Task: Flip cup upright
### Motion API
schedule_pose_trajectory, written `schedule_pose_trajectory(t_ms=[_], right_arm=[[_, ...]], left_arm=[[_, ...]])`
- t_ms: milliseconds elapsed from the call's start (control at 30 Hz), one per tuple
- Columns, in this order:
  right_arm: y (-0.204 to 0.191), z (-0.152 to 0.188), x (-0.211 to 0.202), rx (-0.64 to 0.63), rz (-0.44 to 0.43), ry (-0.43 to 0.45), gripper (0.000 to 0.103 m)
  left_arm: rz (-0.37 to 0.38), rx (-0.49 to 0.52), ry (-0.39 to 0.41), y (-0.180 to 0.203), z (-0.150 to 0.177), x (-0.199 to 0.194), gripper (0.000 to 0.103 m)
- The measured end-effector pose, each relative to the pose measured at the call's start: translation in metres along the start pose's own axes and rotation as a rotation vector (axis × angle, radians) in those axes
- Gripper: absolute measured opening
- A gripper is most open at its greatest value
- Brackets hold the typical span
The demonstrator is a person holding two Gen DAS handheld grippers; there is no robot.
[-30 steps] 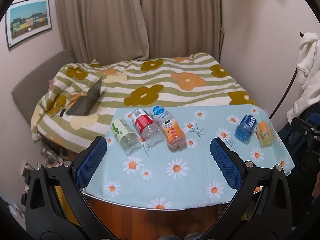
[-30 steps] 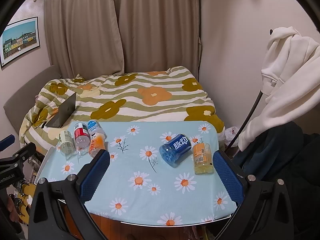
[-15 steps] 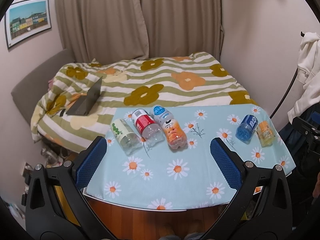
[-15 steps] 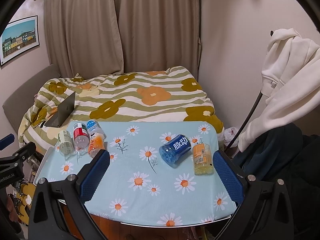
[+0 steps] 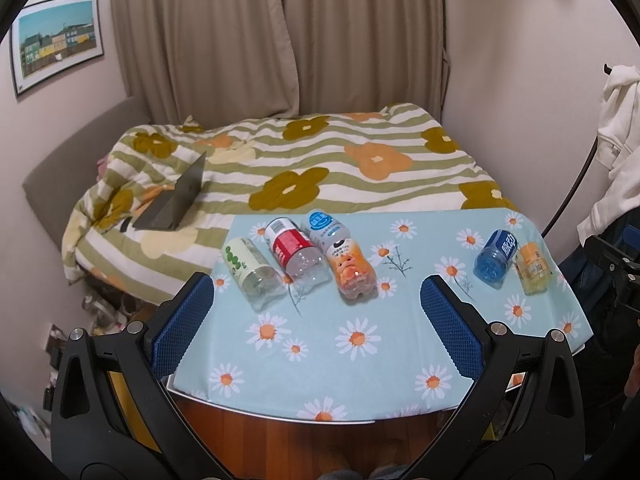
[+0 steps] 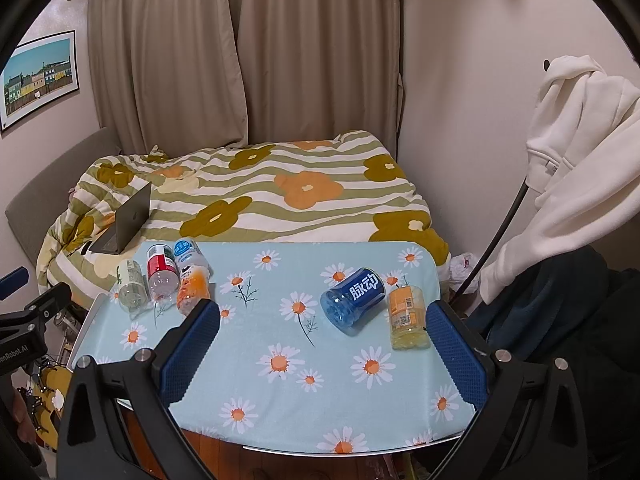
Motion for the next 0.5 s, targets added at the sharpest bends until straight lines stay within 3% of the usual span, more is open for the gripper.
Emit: schedule_pose_trajectory(t_ms=[500], right_arm=[[-0.0007, -0.0001, 0.0013, 0.001, -0.001, -0.001, 0.103]], left_arm=[[0.001, 0.001, -0.001, -0.0003, -0.0011, 0.0002, 0.103]])
Point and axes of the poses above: each gripper's, at about its wrist camera, not at the fingertips, and x roughly the way its jaws point, y to its right, z to its underside, the point moved 9 cm from there along x, roughly the way its jaws point, and after that the axes turned 11 degrees about -x, right-handed, at the moved point
